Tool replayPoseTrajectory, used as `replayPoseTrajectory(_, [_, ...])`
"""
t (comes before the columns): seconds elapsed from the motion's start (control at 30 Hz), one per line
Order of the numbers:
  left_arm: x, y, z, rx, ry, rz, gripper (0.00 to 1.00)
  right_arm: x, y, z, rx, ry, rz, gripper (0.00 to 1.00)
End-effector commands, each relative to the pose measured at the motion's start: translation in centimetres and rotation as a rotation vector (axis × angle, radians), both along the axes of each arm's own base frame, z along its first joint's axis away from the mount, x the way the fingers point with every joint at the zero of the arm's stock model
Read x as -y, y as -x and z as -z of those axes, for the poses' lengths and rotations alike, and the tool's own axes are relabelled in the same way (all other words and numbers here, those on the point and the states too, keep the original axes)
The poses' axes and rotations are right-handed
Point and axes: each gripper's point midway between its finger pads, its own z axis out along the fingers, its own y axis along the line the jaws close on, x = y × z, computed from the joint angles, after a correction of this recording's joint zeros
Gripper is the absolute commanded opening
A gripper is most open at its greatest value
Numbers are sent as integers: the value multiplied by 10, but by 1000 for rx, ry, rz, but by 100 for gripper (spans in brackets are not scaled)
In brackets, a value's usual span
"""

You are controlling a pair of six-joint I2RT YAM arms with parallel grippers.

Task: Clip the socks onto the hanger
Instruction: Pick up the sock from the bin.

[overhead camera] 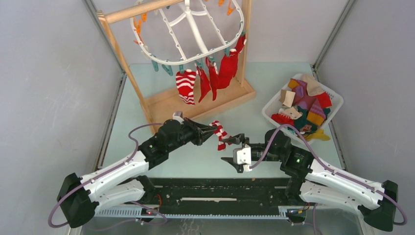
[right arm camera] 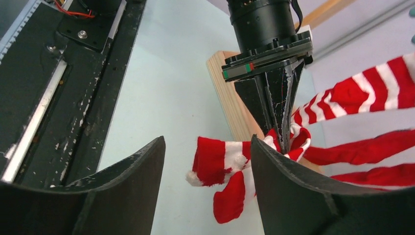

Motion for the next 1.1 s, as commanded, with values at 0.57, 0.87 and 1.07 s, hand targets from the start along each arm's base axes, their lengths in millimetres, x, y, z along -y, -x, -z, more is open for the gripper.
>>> replayPoseTrajectory(0.57, [16,-18,-47,-20,95,-109,0,8,-46,13,-328,-101,330,68])
replayPoseTrajectory(0.87, [18,-14,-50,-14,102,-109,0,19,-68,9,-379,-153,441,45])
replayPoseTrajectory(1.07, [19,-15,-46,-1,74,-115,0,17,-55,-7,-506,-194,384,55])
